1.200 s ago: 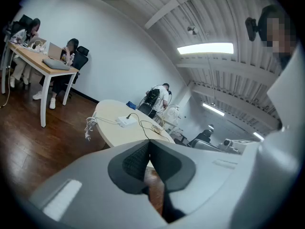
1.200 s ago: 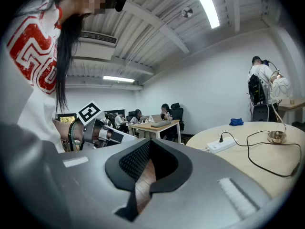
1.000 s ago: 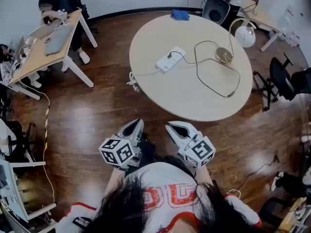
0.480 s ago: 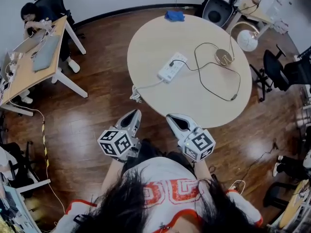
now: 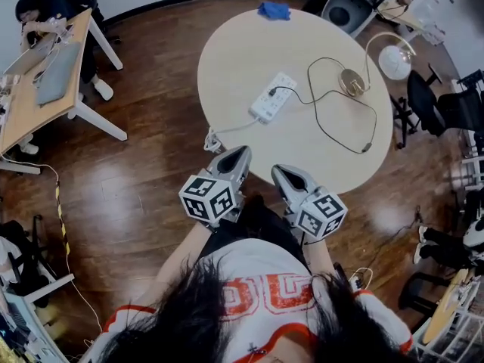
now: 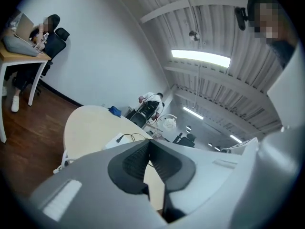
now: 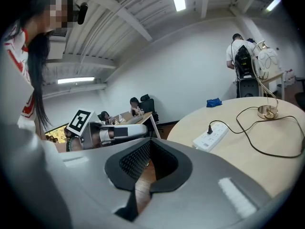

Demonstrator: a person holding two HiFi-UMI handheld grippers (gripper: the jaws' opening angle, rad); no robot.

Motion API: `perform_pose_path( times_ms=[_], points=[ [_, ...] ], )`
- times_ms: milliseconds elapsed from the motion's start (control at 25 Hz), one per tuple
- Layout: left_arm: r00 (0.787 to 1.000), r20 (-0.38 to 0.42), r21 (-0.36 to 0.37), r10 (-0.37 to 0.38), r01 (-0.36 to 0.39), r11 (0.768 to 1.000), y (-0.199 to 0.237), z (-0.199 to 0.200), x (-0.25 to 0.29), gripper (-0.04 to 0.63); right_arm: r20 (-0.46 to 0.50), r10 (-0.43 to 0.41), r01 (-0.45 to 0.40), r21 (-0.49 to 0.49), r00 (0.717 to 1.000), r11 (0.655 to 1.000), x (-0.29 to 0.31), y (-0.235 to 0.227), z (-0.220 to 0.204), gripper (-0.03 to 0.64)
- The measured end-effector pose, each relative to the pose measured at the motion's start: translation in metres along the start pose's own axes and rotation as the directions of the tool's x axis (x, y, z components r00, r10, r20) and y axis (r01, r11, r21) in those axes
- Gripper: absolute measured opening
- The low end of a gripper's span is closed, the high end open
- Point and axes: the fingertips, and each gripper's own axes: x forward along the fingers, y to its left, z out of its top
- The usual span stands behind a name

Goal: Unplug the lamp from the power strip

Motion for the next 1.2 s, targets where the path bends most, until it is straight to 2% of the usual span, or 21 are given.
perform_pose_path(
  times_ms=[120,320,600,720,840,1000,1120,1200],
  points=[
    [1.0,-0.003,0.006,0.004,-0.004,1.0,-0.002,0.0,0.014,0.0,-0.032,-0.011,0.011,0.005,0.999,1.0,0.004,-0.013,-0.002,0.002],
    [0.998,0.001,-0.045,0.066,-0.066,0.997,0.019,0.004,0.031,0.0,-0.05,0.025,-0.023,0.048,0.998,0.999,0.027,-0.04,0.004,0.002],
    [0.993,-0.072,-0.034,0.09,-0.092,0.995,0.048,0.01,0.066,0.0,-0.052,0.059,-0.057,0.035,0.997,0.998,0.069,-0.075,0.036,0.002],
    [0.982,-0.153,0.015,0.107,-0.106,0.994,0.061,-0.001,0.087,0.0,-0.055,0.057,-0.054,0.048,0.997,0.997,0.072,-0.095,0.04,0.002],
    [0.964,-0.234,0.083,0.128,-0.111,0.99,0.074,-0.015,0.113,0.0,-0.069,0.038,-0.035,0.055,0.997,0.998,0.07,-0.114,0.036,0.0],
    [0.938,-0.314,0.137,0.148,-0.109,0.984,0.095,-0.026,0.15,0.0,-0.08,0.003,0.004,0.099,0.997,0.995,0.072,-0.136,0.026,0.002],
    [0.909,-0.371,0.228,0.189,-0.108,0.968,0.113,-0.035,0.174,0.0,-0.109,-0.016,0.027,0.096,0.994,0.995,0.079,-0.148,0.015,0.002],
    [0.882,-0.411,0.313,0.23,-0.101,0.945,0.125,-0.043,0.187,0.0,-0.138,-0.03,0.039,0.064,0.99,0.997,0.086,-0.155,0.008,0.002]
  ],
)
